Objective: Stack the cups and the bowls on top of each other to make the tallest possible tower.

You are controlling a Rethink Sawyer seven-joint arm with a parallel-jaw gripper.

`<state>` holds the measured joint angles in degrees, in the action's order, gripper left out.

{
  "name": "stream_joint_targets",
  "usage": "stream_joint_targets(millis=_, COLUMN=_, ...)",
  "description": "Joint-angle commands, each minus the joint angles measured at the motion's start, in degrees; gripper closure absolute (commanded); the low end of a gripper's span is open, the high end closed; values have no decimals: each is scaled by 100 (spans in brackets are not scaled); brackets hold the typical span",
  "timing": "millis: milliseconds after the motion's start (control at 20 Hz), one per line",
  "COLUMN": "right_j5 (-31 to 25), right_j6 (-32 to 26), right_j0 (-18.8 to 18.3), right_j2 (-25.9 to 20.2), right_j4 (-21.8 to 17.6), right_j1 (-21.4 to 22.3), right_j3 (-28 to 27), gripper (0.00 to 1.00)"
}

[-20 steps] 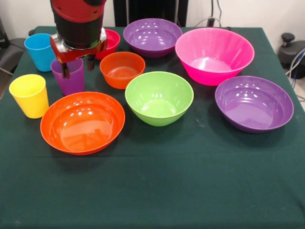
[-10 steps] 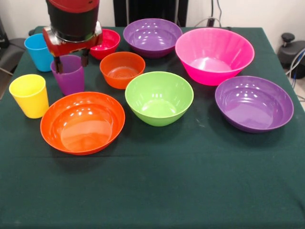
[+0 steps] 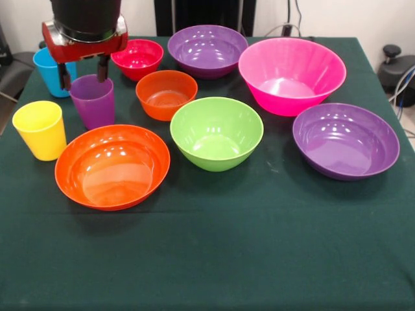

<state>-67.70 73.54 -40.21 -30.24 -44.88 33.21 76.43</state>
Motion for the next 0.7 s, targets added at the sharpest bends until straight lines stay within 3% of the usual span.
stream_joint_targets(millis=50, right_j5=-273, right_j6=-1617, right_j0=-115, right_j2=103, right_j4=-233, right_j1=-123, right_j3=621, gripper=0)
stream_joint_targets(millis=700, right_j5=-342, right_j6=-1409, right_j0=-220, right_j2=165, right_j4=-199, right_j1=-116, right_j3=835, gripper=0)
